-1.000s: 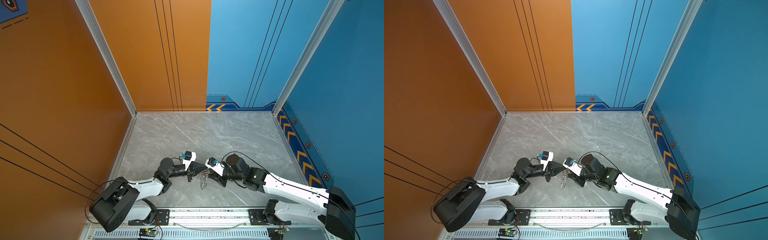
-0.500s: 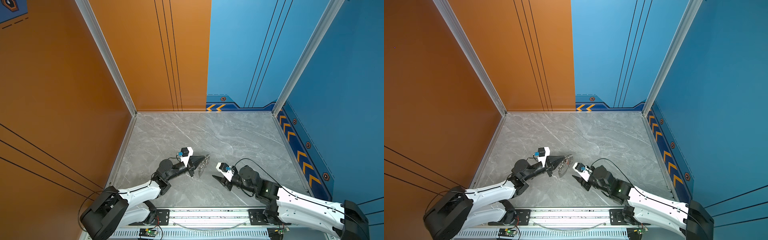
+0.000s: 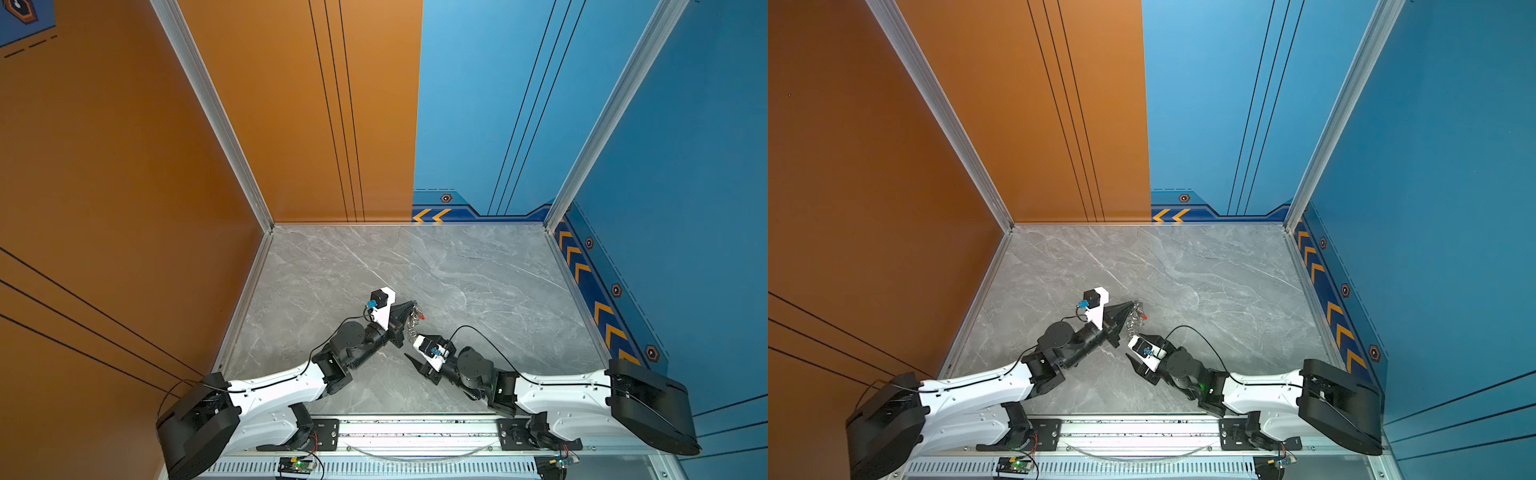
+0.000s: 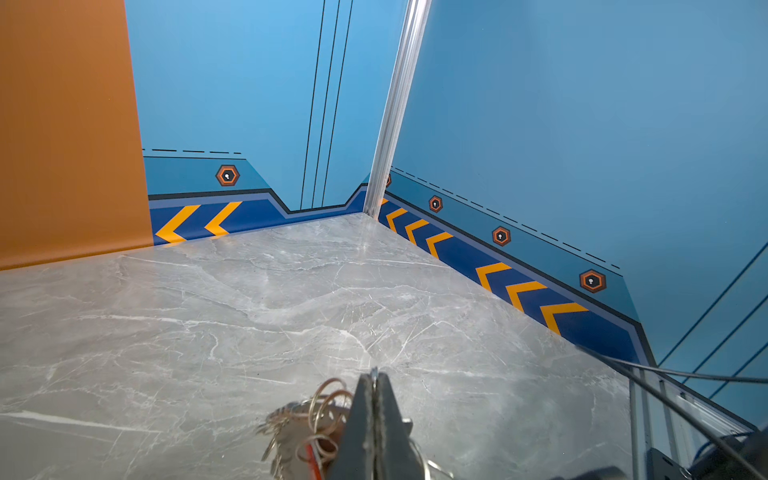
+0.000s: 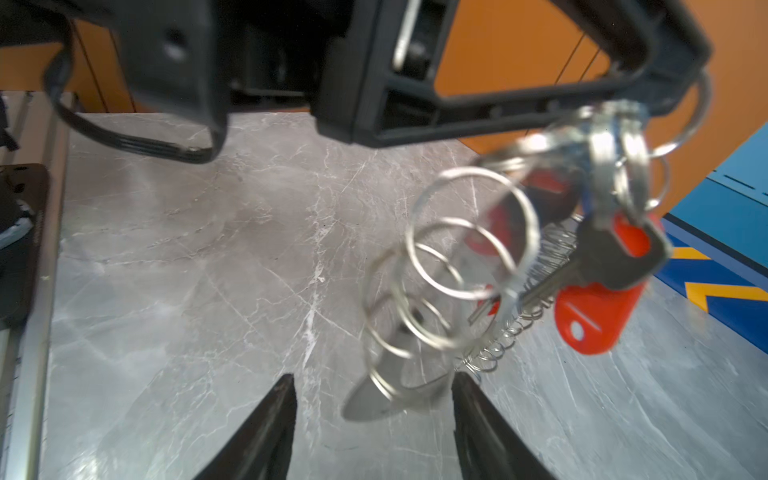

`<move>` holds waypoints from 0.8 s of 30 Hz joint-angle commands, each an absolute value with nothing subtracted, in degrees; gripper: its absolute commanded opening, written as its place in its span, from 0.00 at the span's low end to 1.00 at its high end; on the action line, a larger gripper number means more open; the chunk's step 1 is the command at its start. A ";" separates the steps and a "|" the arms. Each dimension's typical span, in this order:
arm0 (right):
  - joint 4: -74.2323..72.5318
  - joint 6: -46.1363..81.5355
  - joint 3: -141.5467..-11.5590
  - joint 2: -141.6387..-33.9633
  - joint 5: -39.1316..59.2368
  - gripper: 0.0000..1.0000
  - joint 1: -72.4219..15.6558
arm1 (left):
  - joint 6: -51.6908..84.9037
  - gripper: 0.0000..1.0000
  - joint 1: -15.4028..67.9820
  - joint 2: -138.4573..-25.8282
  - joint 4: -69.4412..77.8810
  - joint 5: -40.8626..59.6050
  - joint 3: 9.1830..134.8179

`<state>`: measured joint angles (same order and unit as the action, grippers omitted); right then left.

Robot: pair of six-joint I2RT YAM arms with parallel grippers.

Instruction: Put the keys on the keyring

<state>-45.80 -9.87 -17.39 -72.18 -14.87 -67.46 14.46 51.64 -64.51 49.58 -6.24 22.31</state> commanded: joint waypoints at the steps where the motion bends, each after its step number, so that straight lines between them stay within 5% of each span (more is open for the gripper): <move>1: -54.98 -12.64 -16.26 -74.36 -22.05 0.56 -67.09 | 15.20 0.00 52.55 -63.21 49.69 -10.66 24.39; 6: -56.12 -11.19 -16.30 -74.93 -24.34 0.41 -66.08 | 16.30 0.00 53.23 -62.49 48.33 -13.80 25.38; 24: -59.39 -8.83 -12.83 -75.30 -21.28 0.55 -68.11 | 14.47 0.00 56.80 -61.61 46.31 -21.70 27.58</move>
